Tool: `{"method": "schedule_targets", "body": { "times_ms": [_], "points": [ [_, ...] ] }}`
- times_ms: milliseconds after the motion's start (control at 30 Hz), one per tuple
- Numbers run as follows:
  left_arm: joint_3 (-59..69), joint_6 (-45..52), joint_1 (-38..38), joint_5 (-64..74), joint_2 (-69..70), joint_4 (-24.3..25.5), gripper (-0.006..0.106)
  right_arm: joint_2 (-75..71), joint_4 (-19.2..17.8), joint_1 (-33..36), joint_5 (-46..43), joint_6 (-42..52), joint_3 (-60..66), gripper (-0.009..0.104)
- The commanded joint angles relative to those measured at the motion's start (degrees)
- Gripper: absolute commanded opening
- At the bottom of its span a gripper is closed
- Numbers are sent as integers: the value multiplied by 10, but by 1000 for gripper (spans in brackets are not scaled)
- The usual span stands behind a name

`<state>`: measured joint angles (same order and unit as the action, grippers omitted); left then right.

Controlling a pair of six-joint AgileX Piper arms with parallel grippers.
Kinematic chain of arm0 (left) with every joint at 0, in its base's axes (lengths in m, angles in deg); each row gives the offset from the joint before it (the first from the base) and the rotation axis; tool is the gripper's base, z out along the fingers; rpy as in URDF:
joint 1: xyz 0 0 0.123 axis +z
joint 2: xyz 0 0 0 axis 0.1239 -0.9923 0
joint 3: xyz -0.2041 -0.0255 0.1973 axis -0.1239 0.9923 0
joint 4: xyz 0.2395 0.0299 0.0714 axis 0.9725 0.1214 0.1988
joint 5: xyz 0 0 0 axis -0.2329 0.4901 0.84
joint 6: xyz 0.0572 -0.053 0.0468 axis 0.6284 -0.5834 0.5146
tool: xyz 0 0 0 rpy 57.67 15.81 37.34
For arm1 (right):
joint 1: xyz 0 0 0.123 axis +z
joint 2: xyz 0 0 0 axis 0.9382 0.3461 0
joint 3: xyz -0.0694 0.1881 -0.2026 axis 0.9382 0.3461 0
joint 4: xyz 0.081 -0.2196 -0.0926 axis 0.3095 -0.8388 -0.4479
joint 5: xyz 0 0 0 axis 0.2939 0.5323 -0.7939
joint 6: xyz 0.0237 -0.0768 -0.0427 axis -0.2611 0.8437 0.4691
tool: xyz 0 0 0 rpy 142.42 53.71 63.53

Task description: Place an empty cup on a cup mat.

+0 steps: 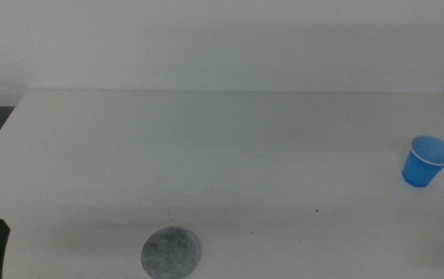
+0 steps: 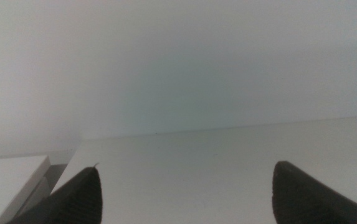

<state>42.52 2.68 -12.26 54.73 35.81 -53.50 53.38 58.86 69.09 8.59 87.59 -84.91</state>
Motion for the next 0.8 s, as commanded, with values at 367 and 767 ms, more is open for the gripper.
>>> {"method": "schedule_targets", "body": {
  "times_ms": [367, 767],
  "points": [
    [0, -2, 0, -7, 2, -4, 94, 160, 30, 3, 226, 2, -314, 93],
    [0, -2, 0, -7, 2, -4, 94, 443, 69, 3, 459, -49, -560, 93]
  ]
}}
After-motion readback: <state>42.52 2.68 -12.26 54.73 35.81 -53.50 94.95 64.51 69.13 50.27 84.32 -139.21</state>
